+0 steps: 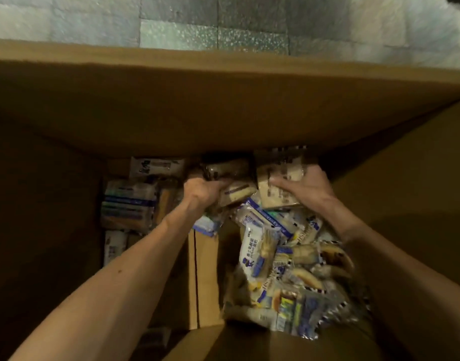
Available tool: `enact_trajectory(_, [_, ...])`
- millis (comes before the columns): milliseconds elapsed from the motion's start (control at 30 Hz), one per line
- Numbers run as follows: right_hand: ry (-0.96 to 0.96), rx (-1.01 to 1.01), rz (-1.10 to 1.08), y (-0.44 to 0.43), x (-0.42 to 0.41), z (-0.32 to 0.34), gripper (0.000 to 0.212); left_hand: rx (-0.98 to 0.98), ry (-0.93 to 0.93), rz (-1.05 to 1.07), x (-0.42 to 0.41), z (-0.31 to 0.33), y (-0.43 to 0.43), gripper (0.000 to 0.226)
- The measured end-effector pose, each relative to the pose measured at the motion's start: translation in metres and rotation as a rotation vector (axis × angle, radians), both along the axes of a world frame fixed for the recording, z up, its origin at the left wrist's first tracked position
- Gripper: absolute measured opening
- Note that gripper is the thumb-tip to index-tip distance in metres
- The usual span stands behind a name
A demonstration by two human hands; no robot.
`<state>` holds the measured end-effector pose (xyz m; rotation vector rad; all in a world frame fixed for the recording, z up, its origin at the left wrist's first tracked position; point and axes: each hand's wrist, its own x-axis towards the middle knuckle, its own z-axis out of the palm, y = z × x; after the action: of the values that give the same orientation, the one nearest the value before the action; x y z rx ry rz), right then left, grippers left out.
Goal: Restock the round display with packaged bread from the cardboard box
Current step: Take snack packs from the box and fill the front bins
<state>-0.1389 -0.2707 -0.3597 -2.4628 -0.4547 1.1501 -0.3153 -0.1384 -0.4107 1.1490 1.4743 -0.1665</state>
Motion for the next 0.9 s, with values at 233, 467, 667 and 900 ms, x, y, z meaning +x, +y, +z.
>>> enact_trajectory(233, [-0.098,-0.291,0.446,-0.021,-0.014,-0.010,0.087,0.187,0.072,-0.711,-0.061,0.003,0.014,0.049])
enact_trajectory(467, [-0.208,-0.402,0.619,-0.022,-0.058,-0.017,0.105,0.356,0.207,-0.938,-0.071,0.009,-0.018,0.079])
enact_trajectory(667, [-0.118,-0.422,0.527,-0.030,-0.070,-0.019,0.103,0.096,0.170,-0.503,-0.083,0.008,-0.032,0.070])
enact_trajectory(900, [0.350,-0.302,0.402,-0.026,-0.084,-0.002,0.041,-0.032,0.106,-0.328,-0.110,0.024,-0.041,0.066])
